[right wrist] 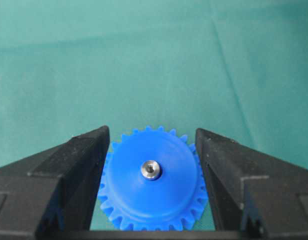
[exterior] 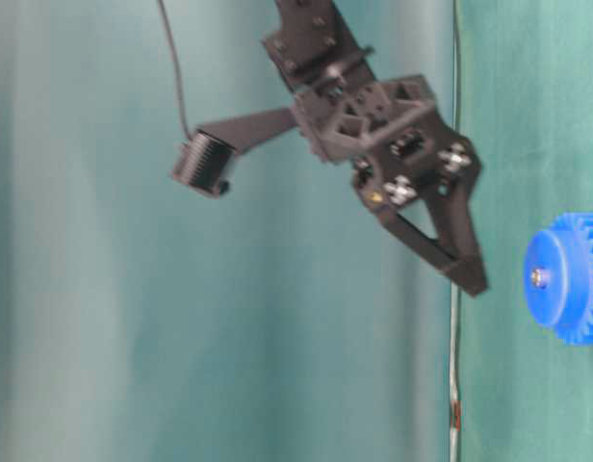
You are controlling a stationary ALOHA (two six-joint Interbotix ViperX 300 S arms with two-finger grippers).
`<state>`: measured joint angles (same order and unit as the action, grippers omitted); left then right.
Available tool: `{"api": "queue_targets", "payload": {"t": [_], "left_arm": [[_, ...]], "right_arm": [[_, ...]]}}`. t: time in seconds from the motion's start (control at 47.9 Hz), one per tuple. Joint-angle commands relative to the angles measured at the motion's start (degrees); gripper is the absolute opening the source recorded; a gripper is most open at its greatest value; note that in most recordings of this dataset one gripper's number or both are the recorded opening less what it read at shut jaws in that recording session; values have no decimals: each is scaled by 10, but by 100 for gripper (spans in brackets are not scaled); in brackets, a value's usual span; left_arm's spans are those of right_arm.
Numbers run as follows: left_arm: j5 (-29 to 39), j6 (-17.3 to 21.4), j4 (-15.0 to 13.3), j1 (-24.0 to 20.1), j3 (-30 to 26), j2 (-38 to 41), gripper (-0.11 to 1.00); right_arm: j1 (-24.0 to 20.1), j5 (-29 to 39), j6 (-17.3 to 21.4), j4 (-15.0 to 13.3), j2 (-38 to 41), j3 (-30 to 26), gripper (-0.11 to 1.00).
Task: Insert the shaft placed at a random location into the center hole of the medium gear at another random location.
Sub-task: 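Open the right gripper and raise it off the shaft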
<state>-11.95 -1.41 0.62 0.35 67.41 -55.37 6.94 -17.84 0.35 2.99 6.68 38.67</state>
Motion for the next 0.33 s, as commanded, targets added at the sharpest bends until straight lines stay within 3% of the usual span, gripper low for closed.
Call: {"api": "queue_targets", "payload": {"t": [0.0, 0.313], "left_arm": [[-4, 0, 2, -2, -13, 3, 0], [-4, 0, 2, -2, -13, 3, 0]], "right_arm": [[-1, 4, 8, 1, -36, 4, 73], [-1, 24, 9, 1, -80, 40, 73]]}}
